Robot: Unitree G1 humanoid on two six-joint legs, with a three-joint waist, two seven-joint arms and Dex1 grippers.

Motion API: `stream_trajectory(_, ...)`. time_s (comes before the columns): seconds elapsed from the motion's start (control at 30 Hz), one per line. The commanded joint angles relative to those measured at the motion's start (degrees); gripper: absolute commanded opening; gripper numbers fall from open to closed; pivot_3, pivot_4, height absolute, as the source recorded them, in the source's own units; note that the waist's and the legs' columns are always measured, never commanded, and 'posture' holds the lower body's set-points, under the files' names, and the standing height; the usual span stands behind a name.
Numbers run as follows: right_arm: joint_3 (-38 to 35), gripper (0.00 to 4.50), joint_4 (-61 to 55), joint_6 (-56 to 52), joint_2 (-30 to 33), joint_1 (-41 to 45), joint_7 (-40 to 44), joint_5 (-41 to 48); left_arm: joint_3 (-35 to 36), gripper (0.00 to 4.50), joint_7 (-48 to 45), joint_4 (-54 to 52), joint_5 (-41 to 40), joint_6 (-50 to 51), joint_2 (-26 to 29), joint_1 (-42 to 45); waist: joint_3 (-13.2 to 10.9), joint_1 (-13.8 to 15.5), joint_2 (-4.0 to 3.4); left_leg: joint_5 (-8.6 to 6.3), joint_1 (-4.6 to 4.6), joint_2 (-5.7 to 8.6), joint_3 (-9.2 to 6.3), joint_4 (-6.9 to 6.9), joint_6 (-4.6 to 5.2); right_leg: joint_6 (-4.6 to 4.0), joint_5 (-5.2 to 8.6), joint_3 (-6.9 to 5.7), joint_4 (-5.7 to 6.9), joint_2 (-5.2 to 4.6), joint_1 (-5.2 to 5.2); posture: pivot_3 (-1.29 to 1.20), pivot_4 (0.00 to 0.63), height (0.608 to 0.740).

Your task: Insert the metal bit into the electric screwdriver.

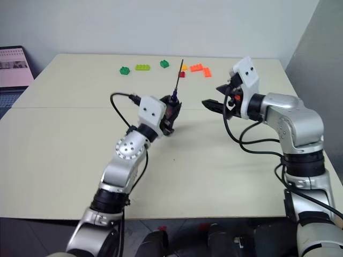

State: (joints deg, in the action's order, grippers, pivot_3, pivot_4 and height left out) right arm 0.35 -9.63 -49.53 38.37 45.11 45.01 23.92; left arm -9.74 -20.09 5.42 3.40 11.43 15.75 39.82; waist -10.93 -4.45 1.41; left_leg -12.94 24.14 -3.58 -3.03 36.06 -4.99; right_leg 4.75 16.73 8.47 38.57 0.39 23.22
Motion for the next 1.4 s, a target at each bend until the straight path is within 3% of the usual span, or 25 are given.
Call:
stream_trajectory(0.03,-2.84,3.81,-10.39,1.26,7.51,-5.69,4.15,1.2,-5.68,1.63,-12.4,6.79,1.78,4.88,3.23,9.78,-0.01,0.21,-0.01,0.0,0.04,0.02,-0.01,-0.01,0.0,0.01,0.01,-0.04,-0.03,-0.01,0.0,0.0,0.15,0.74)
stream_trajectory(0.2,-8.37,3.81,-20.2,0.65,15.61,-15.97,9.0,5.54,-16.01,1.63,-28.07,24.52,7.94,-1.8,5.97,22.06,-0.03,0.72,-0.02,-0.01,0.19,0.0,-0.07,-0.05,0.01,0.01,0.02,-0.12,-0.35,0.0,0.01,0.0,0.15,0.74)
stream_trajectory(0.3,-12.36,3.81,-23.86,1.44,16.52,-20.35,9.88,8.3,-17.98,1.63,-32.26,36.03,8.75,-5.17,2.55,27.69,-0.03,0.32,-0.03,-0.02,0.2,-0.01,-0.03,-0.06,0.02,0.0,0.01,-0.03,-0.48,0.0,0.01,0.0,0.15,0.74)
stream_trajectory(0.47,-20.13,3.81,-27.4,3.79,16.31,-27.05,9.19,10.37,-21.02,1.63,-37.15,50.53,12.48,-11.88,-2.37,32.84,-0.03,0.76,-0.02,-0.02,0.25,0.02,-0.07,-0.02,0.03,0.01,0.01,-0.06,-0.51,0.0,-0.03,0.0,0.15,0.74)
stream_trajectory(0.7,-26.66,3.81,-30.37,5.07,16.2,-32.81,7.41,12.33,-21.06,1.63,-39.38,59.19,15.98,-16.17,-5.41,34.71,-0.03,0.68,-0.02,-0.02,0.22,0.02,-0.07,-0.04,0.03,0.01,0.01,-0.01,-0.46,0.0,-0.02,0.0,0.15,0.74)
stream_trajectory(0.8,-27.39,3.81,-31.14,5.07,15.97,-34.14,6.23,12.86,-20.3,2.49,-39.64,60.81,16.29,-16.75,-6.09,35.12,-0.03,0.78,-0.02,-0.02,0.21,0.02,-0.06,-0.02,0.03,0.01,0.01,0.0,-0.42,0.01,-0.03,0.0,0.15,0.74)
stream_trajectory(0.93,-27.03,3.81,-30.98,5.88,16.41,-35.37,5.59,12.72,-17.34,3.44,-45.18,59.65,13.67,-15.35,-5.59,36.38,-0.03,1.21,-0.01,-0.01,0.21,0.03,-0.08,0.0,0.03,0.01,0.01,-0.03,-0.37,0.01,-0.04,0.0,0.15,0.74)
stream_trajectory(1.07,-26.26,3.81,-29.77,6.85,17.35,-35.51,6.15,12.41,-12.55,4.18,-52.47,53.92,9.29,-11.35,-1.04,37.34,-0.03,1.18,-0.02,-0.01,0.22,0.02,-0.08,0.02,0.02,0.01,0.0,-0.04,-0.35,0.0,-0.04,0.0,0.15,0.74)
stream_trajectory(1.23,-24.76,3.81,-26.73,9.64,18.19,-36.16,7.31,10.71,-3.72,4.18,-58.8,36.61,1.42,2.12,9.47,35.15,-0.04,1.03,0.0,0.0,0.19,0.01,-0.09,0.04,0.02,0.01,0.02,-0.05,-0.06,0.01,0.02,0.0,0.15,0.74)
stream_trajectory(1.4,-22.81,3.81,-22.19,15.52,19.84,-38.93,10.66,6.48,3.78,4.18,-58.12,15.95,-2.58,11.56,23.21,21.95,-0.01,0.63,-0.06,0.0,-0.15,-0.03,-0.03,0.03,0.02,0.04,0.08,-0.01,0.21,0.01,-0.08,0.0,0.15,0.74)
